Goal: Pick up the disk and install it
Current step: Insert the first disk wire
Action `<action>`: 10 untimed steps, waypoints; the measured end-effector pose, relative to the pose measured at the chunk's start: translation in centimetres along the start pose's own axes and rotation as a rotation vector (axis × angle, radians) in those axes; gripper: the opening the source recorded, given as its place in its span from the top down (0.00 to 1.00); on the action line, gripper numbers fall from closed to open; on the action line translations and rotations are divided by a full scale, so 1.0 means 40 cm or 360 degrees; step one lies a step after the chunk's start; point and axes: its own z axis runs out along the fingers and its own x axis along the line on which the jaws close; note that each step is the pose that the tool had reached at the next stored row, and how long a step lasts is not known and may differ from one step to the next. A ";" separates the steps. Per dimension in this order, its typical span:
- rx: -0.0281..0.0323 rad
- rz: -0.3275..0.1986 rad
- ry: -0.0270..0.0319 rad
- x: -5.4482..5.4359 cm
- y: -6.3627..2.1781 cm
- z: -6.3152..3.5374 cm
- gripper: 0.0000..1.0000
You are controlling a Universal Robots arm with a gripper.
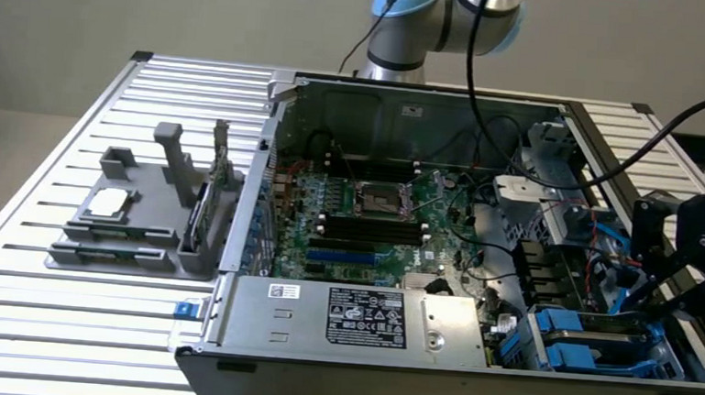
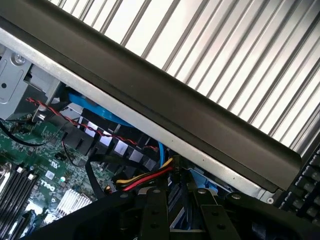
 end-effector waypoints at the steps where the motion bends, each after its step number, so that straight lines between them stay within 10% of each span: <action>1: 0.00013 0.0002 0.00012 0.000 0.000 0.000 0.74; 10: 0.00124 0.0019 0.00107 -0.003 0.005 0.003 0.84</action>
